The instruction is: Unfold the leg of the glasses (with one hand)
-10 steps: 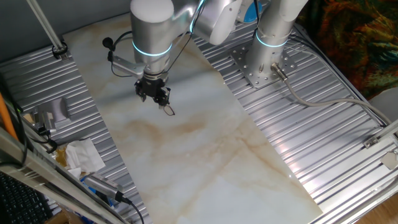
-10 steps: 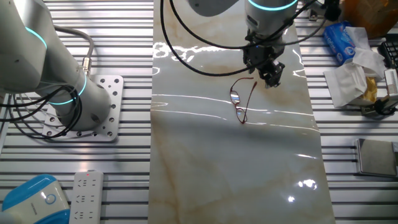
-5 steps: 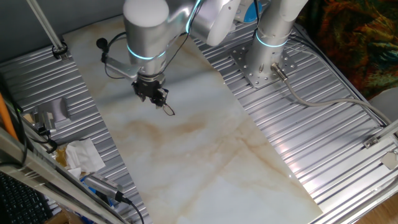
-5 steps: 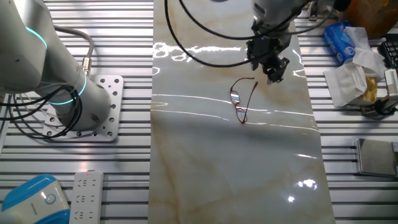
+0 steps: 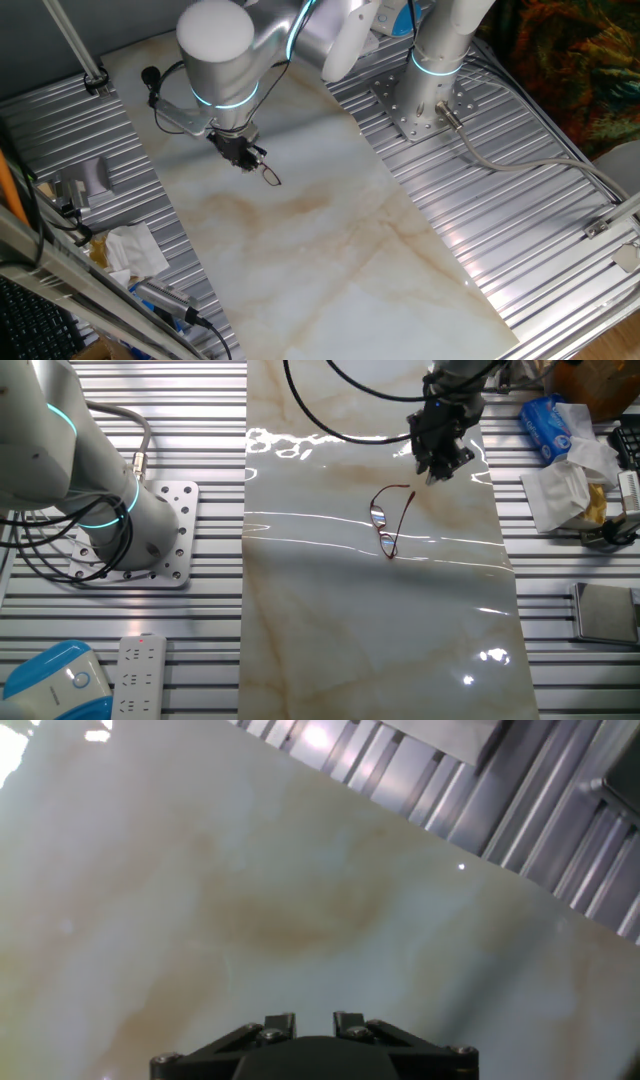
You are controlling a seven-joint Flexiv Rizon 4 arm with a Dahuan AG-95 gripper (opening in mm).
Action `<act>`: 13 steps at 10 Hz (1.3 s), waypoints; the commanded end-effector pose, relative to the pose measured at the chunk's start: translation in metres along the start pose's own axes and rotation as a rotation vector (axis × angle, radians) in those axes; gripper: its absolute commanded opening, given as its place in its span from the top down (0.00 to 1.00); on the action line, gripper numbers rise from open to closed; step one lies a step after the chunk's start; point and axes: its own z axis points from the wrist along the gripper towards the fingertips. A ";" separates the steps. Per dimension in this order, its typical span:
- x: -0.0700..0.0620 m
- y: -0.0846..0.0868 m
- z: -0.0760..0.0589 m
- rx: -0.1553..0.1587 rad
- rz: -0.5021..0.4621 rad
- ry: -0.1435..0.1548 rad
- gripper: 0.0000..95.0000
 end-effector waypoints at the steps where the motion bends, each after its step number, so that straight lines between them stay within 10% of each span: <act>1: 0.015 -0.006 -0.008 0.012 0.015 0.049 0.60; 7: 0.055 -0.016 -0.022 0.003 0.125 0.124 0.60; 8: 0.063 -0.016 -0.023 -0.002 0.170 0.122 0.60; 9: 0.072 -0.016 -0.019 -0.035 0.228 0.103 0.80; 13: 0.106 -0.015 -0.010 -0.087 0.302 0.088 0.80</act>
